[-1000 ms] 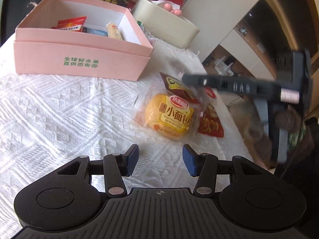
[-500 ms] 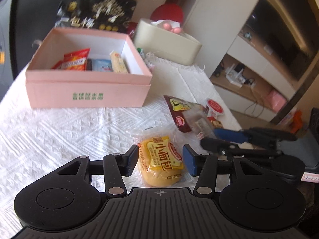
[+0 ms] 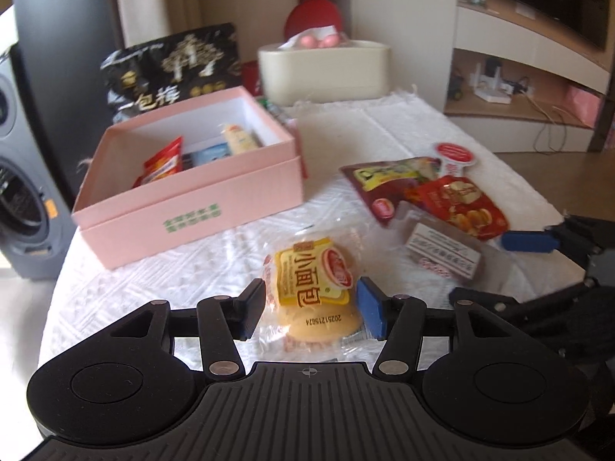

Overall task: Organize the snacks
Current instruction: 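Pull the grey biscuit packet and yellow bread roll out of the pile with both grippers, then grasp the yellow bread roll with the left gripper while the right gripper grasps the green-topped packet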

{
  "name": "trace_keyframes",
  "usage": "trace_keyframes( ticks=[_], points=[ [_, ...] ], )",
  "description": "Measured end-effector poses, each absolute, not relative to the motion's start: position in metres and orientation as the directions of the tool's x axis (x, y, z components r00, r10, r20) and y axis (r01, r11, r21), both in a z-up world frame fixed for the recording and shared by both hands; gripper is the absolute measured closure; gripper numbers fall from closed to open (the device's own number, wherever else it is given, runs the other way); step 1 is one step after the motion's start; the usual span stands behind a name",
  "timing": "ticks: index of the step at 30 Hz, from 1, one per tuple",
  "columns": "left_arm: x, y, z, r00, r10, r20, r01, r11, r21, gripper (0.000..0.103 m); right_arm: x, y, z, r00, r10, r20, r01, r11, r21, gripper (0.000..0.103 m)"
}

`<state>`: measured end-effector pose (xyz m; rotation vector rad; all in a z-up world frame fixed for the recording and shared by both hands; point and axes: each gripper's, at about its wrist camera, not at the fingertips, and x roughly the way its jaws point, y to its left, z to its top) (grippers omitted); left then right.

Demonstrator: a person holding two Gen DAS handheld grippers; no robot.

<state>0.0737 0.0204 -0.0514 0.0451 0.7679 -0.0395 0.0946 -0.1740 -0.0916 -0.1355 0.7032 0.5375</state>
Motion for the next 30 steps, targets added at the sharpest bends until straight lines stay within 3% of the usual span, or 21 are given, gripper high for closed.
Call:
trace_keyframes(
  ticks=[7, 13, 19, 26, 30],
  points=[
    [0.088, 0.015, -0.056, 0.703, -0.074, -0.707, 0.077, 0.997, -0.027, 0.045, 0.094, -0.176, -0.093, 0.64, 0.434, -0.634, -0.514, 0.855, 0.067, 0.016],
    [0.103, 0.02, -0.064, 0.716, -0.097, -0.691, 0.047, 0.995, -0.09, 0.039, 0.092, -0.177, -0.093, 0.635, 0.43, -0.642, -0.513, 0.856, 0.066, 0.012],
    [0.112, 0.04, -0.071, 0.728, -0.17, -0.664, 0.031, 0.976, -0.216, 0.035, 0.103, -0.18, -0.09, 0.554, 0.477, -0.683, -0.552, 0.824, 0.128, 0.0],
    [0.104, 0.055, -0.064, 0.729, -0.21, -0.651, 0.038, 0.963, -0.268, 0.045, 0.106, -0.178, -0.087, 0.508, 0.484, -0.712, -0.611, 0.785, 0.098, 0.001],
    [0.093, 0.064, -0.055, 0.737, -0.164, -0.656, 0.022, 0.975, -0.219, 0.046, 0.113, -0.174, -0.063, 0.539, 0.508, -0.672, -0.632, 0.772, 0.076, 0.013]
  ],
)
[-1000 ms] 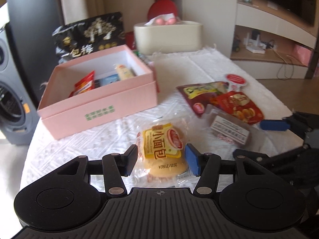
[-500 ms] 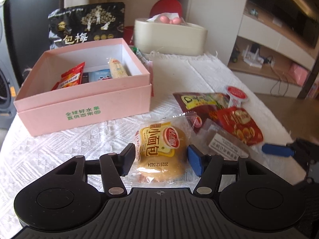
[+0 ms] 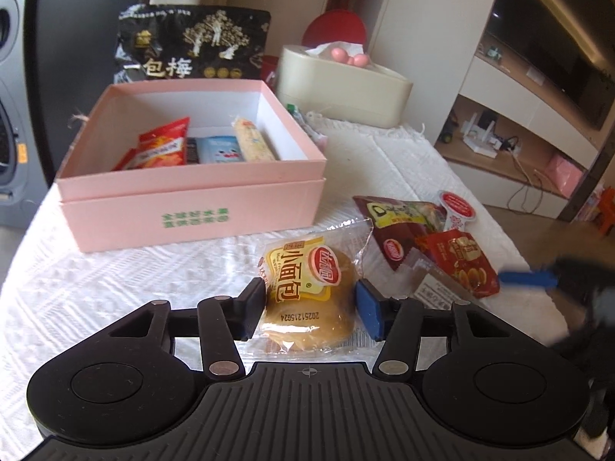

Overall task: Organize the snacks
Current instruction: 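Grasp the yellow bread roll with the left gripper while the right gripper grasps the green-topped packet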

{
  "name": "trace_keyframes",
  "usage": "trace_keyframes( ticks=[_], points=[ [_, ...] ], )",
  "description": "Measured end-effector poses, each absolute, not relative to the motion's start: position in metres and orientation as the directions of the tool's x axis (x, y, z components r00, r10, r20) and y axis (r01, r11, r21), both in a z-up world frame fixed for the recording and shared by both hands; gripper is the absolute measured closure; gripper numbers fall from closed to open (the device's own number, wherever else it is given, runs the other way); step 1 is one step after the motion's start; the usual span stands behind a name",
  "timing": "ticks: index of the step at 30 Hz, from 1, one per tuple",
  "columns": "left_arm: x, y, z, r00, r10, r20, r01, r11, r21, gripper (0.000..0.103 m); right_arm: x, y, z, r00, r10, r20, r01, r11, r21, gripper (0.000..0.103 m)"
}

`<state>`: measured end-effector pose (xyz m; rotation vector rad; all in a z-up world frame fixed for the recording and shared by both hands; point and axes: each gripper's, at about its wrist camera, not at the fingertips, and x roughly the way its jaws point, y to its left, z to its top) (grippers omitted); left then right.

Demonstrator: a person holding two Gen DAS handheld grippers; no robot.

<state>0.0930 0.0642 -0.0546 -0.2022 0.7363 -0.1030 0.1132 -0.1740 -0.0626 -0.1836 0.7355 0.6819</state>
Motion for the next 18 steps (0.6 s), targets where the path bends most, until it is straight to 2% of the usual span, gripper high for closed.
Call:
trace_keyframes(
  ticks=[4, 7, 9, 11, 14, 16, 18],
  points=[
    [0.087, 0.075, -0.053, 0.745, -0.165, -0.646, 0.006, 0.971, -0.241, 0.046, 0.148, -0.164, -0.027, 0.622, 0.543, -0.564, -0.601, 0.793, 0.099, 0.015],
    [0.086, 0.078, -0.054, 0.736, -0.178, -0.653, 0.003, 0.966, -0.26, 0.046, 0.192, -0.142, -0.015, 0.627, 0.557, -0.544, -0.573, 0.804, 0.162, 0.031],
    [0.085, 0.08, -0.055, 0.736, -0.185, -0.651, 0.008, 0.964, -0.265, 0.046, 0.226, -0.125, -0.015, 0.583, 0.586, -0.562, -0.555, 0.793, 0.251, 0.048],
    [0.083, 0.084, -0.055, 0.737, -0.184, -0.65, 0.001, 0.963, -0.271, 0.046, 0.253, -0.109, -0.02, 0.537, 0.613, -0.58, -0.537, 0.779, 0.325, 0.049],
    [0.083, 0.093, -0.056, 0.74, -0.176, -0.649, -0.015, 0.961, -0.277, 0.046, 0.275, -0.089, -0.033, 0.499, 0.623, -0.603, -0.524, 0.771, 0.363, 0.049],
    [0.083, 0.1, -0.057, 0.746, -0.167, -0.645, -0.03, 0.959, -0.283, 0.046, 0.28, -0.083, -0.039, 0.513, 0.582, -0.631, -0.51, 0.798, 0.322, 0.049],
    [0.084, 0.106, -0.057, 0.752, -0.16, -0.64, -0.045, 0.955, -0.292, 0.046, 0.279, -0.083, -0.041, 0.6, 0.47, -0.647, -0.468, 0.863, 0.193, 0.049]
  ],
)
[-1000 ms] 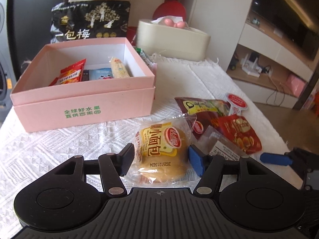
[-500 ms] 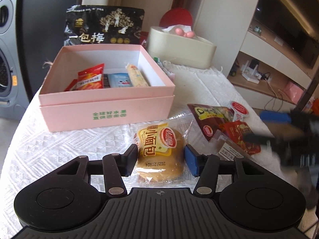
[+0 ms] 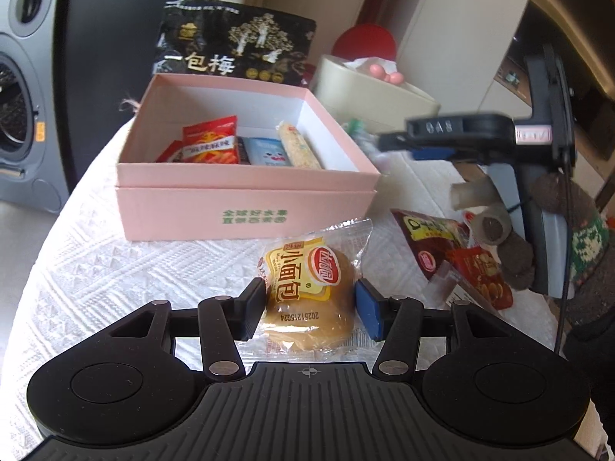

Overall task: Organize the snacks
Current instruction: 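Grasp the yellow bread roll with the left gripper while the right gripper grasps the green-topped packet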

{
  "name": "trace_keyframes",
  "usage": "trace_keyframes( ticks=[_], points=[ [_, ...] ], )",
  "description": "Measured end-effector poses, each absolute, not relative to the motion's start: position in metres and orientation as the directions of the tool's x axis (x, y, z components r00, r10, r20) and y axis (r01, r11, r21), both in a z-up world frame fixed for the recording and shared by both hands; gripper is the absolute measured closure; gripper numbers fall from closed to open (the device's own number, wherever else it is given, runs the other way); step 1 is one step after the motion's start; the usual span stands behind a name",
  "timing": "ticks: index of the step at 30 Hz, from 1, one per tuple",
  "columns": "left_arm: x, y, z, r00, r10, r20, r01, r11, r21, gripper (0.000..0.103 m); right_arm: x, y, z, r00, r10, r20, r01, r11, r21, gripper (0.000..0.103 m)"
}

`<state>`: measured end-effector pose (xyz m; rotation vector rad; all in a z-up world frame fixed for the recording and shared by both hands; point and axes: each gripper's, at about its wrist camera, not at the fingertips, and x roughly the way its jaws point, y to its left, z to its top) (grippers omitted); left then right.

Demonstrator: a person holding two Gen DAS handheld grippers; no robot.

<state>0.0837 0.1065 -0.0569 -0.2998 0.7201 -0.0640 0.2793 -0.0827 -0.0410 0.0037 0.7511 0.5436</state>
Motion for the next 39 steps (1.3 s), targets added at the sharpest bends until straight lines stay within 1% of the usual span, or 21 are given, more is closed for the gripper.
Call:
trace_keyframes(
  ticks=[1, 3, 5, 7, 8, 9, 11, 16, 17, 18, 19, 22, 29, 34, 39],
  points=[
    [0.084, 0.109, -0.057, 0.754, -0.159, -0.637, -0.049, 0.954, -0.295, 0.046, 0.278, -0.085, -0.042, 0.656, 0.396, -0.643, -0.43, 0.896, 0.112, 0.049],
    [0.088, 0.113, -0.06, 0.755, -0.162, -0.635, -0.05, 0.952, -0.302, 0.046, 0.277, -0.093, -0.043, 0.707, 0.338, -0.621, -0.403, 0.914, 0.039, 0.049],
    [0.092, 0.115, -0.063, 0.751, -0.168, -0.639, -0.053, 0.949, -0.312, 0.046, 0.281, -0.102, -0.045, 0.679, 0.379, -0.629, -0.44, 0.896, 0.066, 0.048],
    [0.093, 0.114, -0.064, 0.752, -0.171, -0.636, -0.051, 0.948, -0.315, 0.046, 0.281, -0.104, -0.049, 0.633, 0.427, -0.646, -0.49, 0.867, 0.093, 0.044],
    [0.093, 0.114, -0.064, 0.752, -0.174, -0.636, -0.048, 0.947, -0.316, 0.046, 0.282, -0.103, -0.051, 0.618, 0.439, -0.652, -0.509, 0.856, 0.094, 0.038],
    [0.093, 0.113, -0.063, 0.751, -0.176, -0.636, -0.046, 0.947, -0.317, 0.046, 0.282, -0.098, -0.055, 0.601, 0.449, -0.661, -0.528, 0.844, 0.093, 0.031],
    [0.091, 0.113, -0.063, 0.751, -0.179, -0.636, -0.044, 0.947, -0.318, 0.046, 0.286, -0.089, -0.064, 0.572, 0.453, -0.684, -0.556, 0.827, 0.083, 0.028],
    [0.086, 0.115, -0.061, 0.75, -0.178, -0.638, -0.048, 0.946, -0.321, 0.046, 0.302, -0.067, -0.087, 0.498, 0.454, -0.739, -0.585, 0.805, 0.099, 0.029],
    [0.085, 0.116, -0.061, 0.749, -0.176, -0.639, -0.051, 0.946, -0.321, 0.046, 0.304, -0.066, -0.088, 0.486, 0.456, -0.745, -0.587, 0.802, 0.108, 0.032],
    [0.084, 0.116, -0.061, 0.749, -0.176, -0.639, -0.053, 0.945, -0.322, 0.046, 0.306, -0.066, -0.087, 0.484, 0.459, -0.745, -0.588, 0.801, 0.112, 0.038],
    [0.084, 0.116, -0.061, 0.749, -0.177, -0.639, -0.052, 0.945, -0.323, 0.046, 0.305, -0.067, -0.086, 0.484, 0.46, -0.745, -0.591, 0.799, 0.109, 0.042],
    [0.082, 0.114, -0.06, 0.746, -0.187, -0.64, -0.04, 0.945, -0.324, 0.046, 0.296, -0.066, -0.08, 0.496, 0.428, -0.755, -0.605, 0.794, 0.052, 0.046],
    [0.065, 0.106, -0.056, 0.731, -0.209, -0.649, 0.007, 0.954, -0.3, 0.046, 0.237, -0.108, -0.035, 0.529, 0.473, -0.705, -0.595, 0.799, 0.091, 0.047],
    [0.051, 0.103, -0.051, 0.729, -0.192, -0.657, 0.008, 0.962, -0.272, 0.046, 0.174, -0.126, -0.009, 0.501, 0.518, -0.693, -0.656, 0.75, 0.087, 0.047],
    [0.037, 0.108, -0.021, 0.765, -0.196, -0.613, 0.024, 0.96, -0.278, 0.047, 0.124, -0.123, 0.009, 0.477, 0.581, -0.659, -0.717, 0.691, 0.09, 0.047]
  ],
)
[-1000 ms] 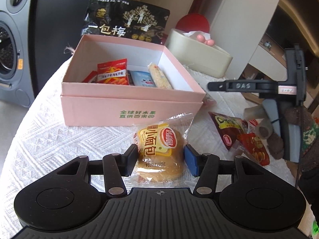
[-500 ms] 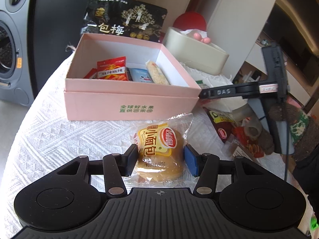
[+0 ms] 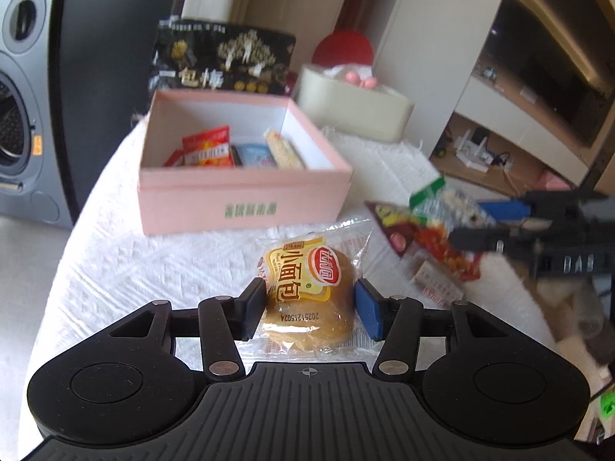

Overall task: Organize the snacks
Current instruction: 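Grasp the yellow bread roll with the left gripper while the right gripper grasps the green-topped packet, then carry both held snacks into the pink box and open both grippers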

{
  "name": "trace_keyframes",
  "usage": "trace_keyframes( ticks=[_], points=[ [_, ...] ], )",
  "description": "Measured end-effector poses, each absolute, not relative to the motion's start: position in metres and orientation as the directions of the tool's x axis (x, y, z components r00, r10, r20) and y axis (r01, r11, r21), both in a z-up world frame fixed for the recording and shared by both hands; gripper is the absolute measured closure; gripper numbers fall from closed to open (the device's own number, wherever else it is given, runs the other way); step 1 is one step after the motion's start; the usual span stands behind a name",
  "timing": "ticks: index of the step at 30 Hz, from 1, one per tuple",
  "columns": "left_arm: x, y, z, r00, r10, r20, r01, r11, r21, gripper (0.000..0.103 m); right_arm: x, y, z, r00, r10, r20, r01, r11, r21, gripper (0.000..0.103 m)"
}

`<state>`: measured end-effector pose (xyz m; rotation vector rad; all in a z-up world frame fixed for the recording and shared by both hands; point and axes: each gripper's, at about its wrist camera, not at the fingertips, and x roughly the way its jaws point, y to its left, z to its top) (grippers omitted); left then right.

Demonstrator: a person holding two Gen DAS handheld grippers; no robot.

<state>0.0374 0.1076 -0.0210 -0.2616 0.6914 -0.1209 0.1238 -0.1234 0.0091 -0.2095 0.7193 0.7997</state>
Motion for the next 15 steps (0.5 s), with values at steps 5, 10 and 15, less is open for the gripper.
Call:
trace_keyframes(
  ticks=[5, 10, 15],
  points=[
    [0.042, 0.123, 0.044, 0.863, -0.1, -0.496, 0.005, 0.982, -0.19, 0.046, 0.096, -0.116, 0.029, 0.477, 0.642, -0.601, -0.762, 0.643, 0.083, 0.046],
    [0.088, 0.148, 0.088, 0.914, -0.057, -0.401, -0.021, 0.982, -0.187, 0.046, 0.086, -0.11, 0.038, 0.497, 0.663, -0.56, -0.775, 0.629, 0.058, 0.046],
    [0.158, 0.163, 0.074, 0.89, -0.092, -0.447, -0.001, 0.979, -0.204, 0.046, 0.092, -0.109, 0.035, 0.502, 0.654, -0.566, -0.763, 0.643, 0.068, 0.046]
  ],
)
